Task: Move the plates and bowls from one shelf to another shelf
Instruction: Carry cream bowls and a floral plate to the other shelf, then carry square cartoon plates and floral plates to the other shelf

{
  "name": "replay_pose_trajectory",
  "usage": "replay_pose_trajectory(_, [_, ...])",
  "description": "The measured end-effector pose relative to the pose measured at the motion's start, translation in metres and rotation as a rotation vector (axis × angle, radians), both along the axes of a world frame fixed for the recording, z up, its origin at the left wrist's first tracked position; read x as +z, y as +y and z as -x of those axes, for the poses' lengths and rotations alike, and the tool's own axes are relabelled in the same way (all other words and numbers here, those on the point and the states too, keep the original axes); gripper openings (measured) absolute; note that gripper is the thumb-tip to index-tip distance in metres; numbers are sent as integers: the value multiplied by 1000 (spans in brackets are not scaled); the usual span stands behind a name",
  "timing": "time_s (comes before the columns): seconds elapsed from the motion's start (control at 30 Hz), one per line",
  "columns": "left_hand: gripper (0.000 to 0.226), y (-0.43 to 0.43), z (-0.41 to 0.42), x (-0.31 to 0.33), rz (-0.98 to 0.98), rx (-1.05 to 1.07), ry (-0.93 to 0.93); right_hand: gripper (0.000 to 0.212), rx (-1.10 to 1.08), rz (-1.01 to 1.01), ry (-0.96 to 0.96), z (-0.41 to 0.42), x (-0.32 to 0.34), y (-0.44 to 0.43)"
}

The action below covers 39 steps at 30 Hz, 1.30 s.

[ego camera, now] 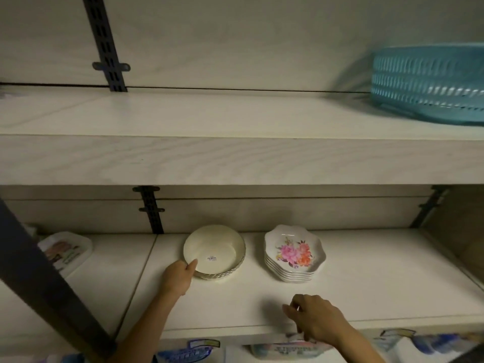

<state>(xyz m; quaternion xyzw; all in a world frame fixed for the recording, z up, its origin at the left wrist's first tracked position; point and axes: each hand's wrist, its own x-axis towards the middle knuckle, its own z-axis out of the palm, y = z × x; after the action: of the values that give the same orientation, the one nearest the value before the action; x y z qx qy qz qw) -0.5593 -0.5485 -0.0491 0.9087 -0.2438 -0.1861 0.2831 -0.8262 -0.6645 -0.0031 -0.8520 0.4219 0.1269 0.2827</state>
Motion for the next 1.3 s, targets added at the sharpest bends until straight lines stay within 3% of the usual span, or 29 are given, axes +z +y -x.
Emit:
replay_pose_trajectory(0.2, [34,43,24,21,-71,-230,-204,26,142,75,-29,-24,3,6])
replay_pose_trajectory(0.3, [35,69,32,32,-82,-288,-206,26,235,100,-36,-40,4,12])
replay_pose_trajectory(0.63, [24,167,47,69,39,-109,53,22,613,145,-77,-105,23,68])
replay_pose_trajectory(0.8, [14,231,46,85,73,-16,-53,35,795,184,-159,-135,37,122])
replay_pose_trajectory(0.93, [21,286,29,85,46,38,-134,35,896,186,-190,-160,44,169])
replay_pose_trajectory(1.13, [21,367,-8,86,43,86,-171,35,920,122,-172,-207,44,249])
replay_pose_trajectory(1.3, [9,428,-49,76,4,99,-175,31,887,134,-137,-252,43,306])
